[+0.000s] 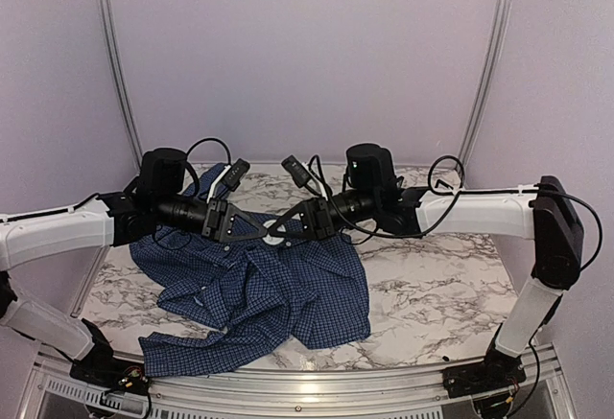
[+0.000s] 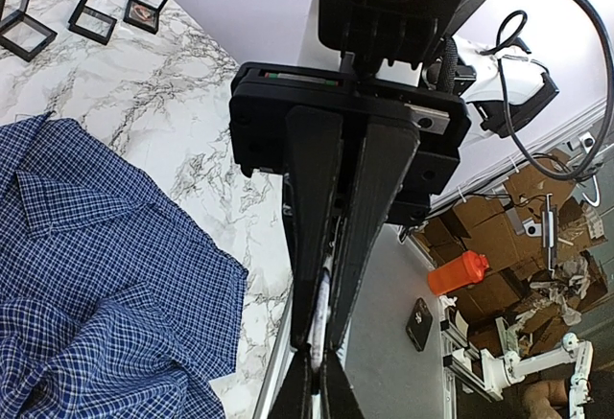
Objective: Remove the brooch from the garment
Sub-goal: Close the brooch securely.
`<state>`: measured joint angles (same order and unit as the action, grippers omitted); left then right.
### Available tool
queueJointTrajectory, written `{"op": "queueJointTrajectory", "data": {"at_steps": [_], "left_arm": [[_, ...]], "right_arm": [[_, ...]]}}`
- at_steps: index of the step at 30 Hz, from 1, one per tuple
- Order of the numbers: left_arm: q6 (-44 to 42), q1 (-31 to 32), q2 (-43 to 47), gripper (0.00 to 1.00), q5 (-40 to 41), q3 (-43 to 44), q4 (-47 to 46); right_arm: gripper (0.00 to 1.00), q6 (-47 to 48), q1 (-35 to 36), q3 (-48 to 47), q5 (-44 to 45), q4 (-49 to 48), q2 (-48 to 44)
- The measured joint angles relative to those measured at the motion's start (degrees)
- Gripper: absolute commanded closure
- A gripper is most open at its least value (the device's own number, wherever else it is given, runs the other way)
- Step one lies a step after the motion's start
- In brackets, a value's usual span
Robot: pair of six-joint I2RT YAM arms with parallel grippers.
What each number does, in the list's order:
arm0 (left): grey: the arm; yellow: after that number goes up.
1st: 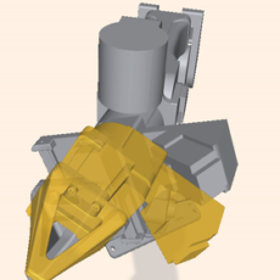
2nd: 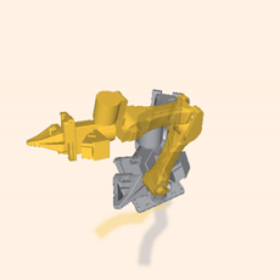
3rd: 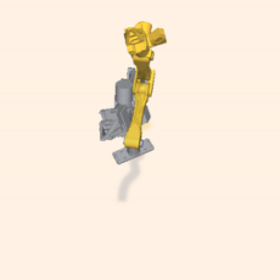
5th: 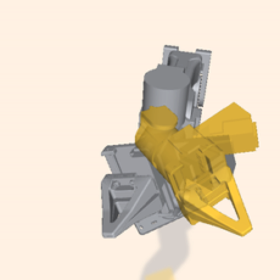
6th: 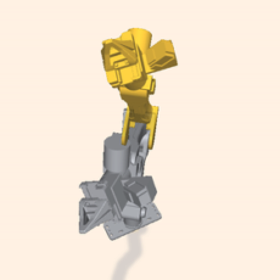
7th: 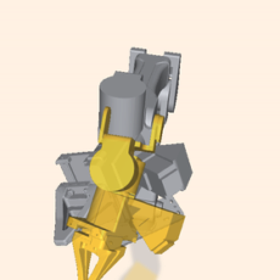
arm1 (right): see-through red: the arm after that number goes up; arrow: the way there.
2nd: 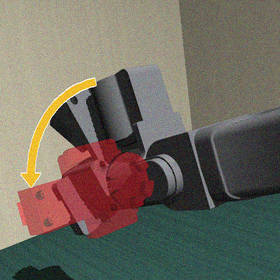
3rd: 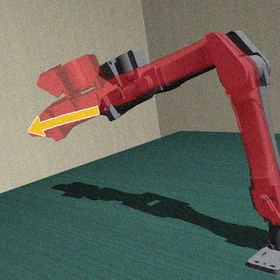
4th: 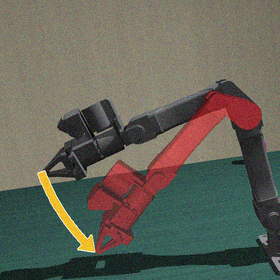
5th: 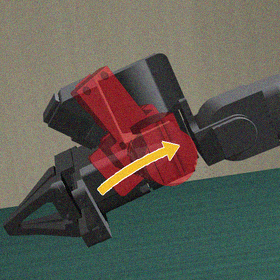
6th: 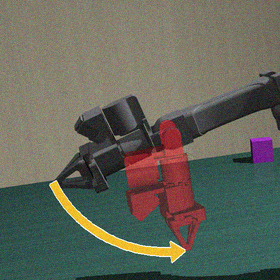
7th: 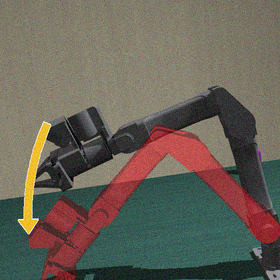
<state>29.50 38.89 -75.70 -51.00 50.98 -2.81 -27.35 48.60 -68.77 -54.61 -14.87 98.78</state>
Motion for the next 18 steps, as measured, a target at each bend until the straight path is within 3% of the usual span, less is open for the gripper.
{"op": "queueJointTrajectory", "data": {"at_steps": [18], "left_arm": [[-0.6,0.0,0.2,1.00,-1.2,-0.4,0.1]], "right_arm": [[0.98,1.4,0.3,0.0,-0.8,0.5,0.0]]}}
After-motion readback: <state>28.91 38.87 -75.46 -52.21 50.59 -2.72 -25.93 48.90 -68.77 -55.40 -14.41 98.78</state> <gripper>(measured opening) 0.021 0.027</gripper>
